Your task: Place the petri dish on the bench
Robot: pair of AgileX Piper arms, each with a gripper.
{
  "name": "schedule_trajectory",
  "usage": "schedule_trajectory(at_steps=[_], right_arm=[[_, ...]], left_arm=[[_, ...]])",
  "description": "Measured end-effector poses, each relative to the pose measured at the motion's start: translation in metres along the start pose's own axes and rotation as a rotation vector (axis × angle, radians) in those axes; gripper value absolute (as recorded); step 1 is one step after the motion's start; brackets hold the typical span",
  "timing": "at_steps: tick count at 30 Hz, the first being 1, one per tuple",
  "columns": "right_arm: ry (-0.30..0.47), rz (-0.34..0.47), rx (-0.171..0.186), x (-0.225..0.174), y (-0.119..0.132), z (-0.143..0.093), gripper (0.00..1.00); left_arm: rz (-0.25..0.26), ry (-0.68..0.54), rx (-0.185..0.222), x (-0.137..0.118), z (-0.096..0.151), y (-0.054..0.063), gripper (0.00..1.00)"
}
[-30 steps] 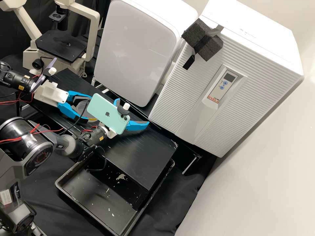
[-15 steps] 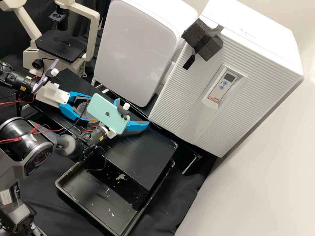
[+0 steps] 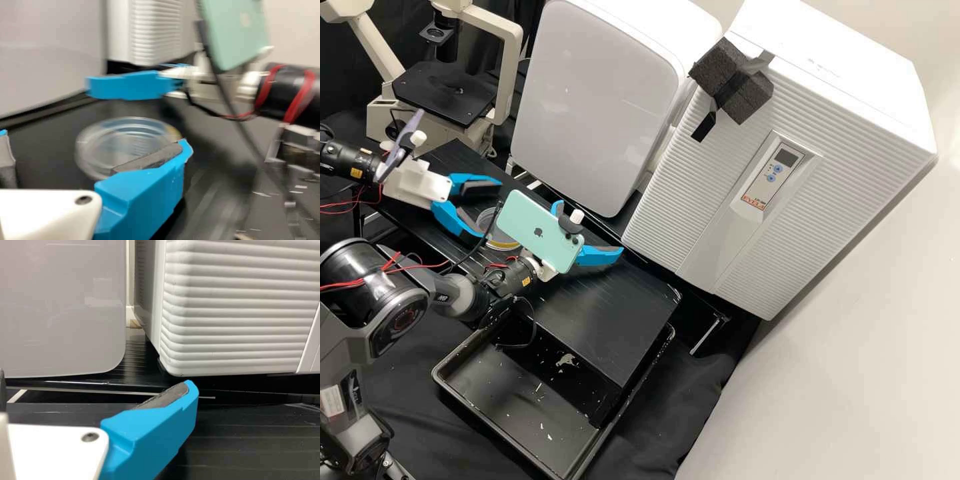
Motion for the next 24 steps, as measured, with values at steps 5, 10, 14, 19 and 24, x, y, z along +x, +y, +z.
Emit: schedule_trajectory(at_steps=[5,10,14,19,24], right_arm=[[0.0,0.0,0.0,0.0,0.0,0.0,1.0],[0.0,0.0,0.0,0.0,0.0,0.0,1.0],[0.0,0.0,0.0,0.0,0.0,0.0,1.0],[0.0,0.0,0.0,0.0,0.0,0.0,1.0],[0.0,0.0,0.0,0.0,0.0,0.0,1.0]], left_arm=[[0.03,0.043,0.129,-0.028,-0.001,-0.002,1.0],[0.096,0.059,0.183,-0.049,-0.004,0.001,1.0],[0.157,0.088,0.17,-0.064,-0.009,0.004,1.0],[0.251,0.211,0.202,-0.075,-0.017,0.005,1.0],[0.397,0.366,0.186,-0.086,-0.026,0.009,1.0]])
